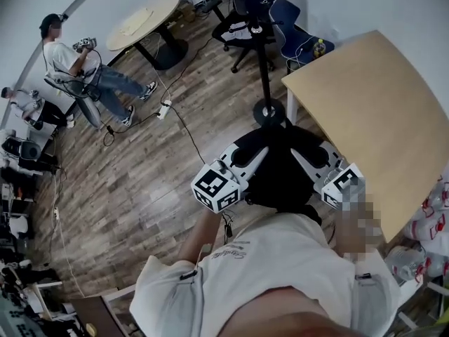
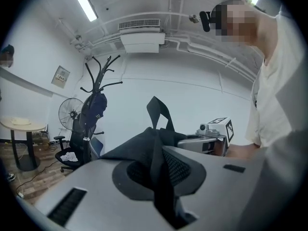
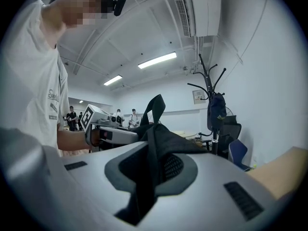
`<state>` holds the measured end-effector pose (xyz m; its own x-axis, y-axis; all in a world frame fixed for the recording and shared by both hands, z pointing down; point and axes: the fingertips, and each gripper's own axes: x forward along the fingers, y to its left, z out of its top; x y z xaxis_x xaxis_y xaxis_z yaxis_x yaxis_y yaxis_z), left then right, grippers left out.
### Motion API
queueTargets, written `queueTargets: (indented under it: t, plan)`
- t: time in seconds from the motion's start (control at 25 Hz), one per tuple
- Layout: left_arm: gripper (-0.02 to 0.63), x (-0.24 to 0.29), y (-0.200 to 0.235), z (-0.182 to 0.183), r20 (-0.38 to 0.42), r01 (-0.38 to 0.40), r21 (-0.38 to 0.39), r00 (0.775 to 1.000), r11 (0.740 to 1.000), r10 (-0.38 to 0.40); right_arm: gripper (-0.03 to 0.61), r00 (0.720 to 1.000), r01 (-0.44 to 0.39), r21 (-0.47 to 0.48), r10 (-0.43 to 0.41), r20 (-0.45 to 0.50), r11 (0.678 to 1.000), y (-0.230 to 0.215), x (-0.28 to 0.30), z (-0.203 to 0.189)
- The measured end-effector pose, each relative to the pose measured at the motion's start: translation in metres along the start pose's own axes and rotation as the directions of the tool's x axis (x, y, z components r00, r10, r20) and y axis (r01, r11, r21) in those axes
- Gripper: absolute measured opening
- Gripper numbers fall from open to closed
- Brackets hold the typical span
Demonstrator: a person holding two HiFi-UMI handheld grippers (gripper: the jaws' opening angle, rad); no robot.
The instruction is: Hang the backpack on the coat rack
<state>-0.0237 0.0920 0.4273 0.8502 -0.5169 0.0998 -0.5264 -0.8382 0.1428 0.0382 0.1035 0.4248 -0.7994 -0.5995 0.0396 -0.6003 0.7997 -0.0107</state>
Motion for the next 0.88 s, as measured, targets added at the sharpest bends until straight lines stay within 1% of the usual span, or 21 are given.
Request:
queueTargets:
  t: [0.28, 0.56, 0.76, 0.88]
  plan:
    - [0.048, 0.05, 0.066, 0.025, 0.005, -0.031, 0.029, 1.0, 0.999, 0.031, 0.035, 0.998, -0.046, -0.015, 0.047, 0.045, 0.999, -0.076, 0.044, 0.012]
    - [0.048, 0.08, 0.125, 0.061, 0.017, -0.08, 0.079, 0.997, 0.994, 0.079, 0.035, 0.994, -0.08, -0.039, 0.083, 0.076, 0.996, -0.131, 0.091, 0.038]
    - [0.048, 0.078, 0.182, 0.091, 0.023, -0.093, 0.056, 0.996, 0.994, 0.092, 0.035, 0.995, -0.081, -0.032, 0.083, 0.051, 0.996, -0.155, 0.148, 0.064]
    - [0.048, 0.079, 0.199, 0.09, 0.029, -0.063, 0.044, 0.998, 0.997, 0.062, 0.035, 0.997, -0.07, -0.029, 0.071, 0.044, 0.997, -0.162, 0.162, 0.061]
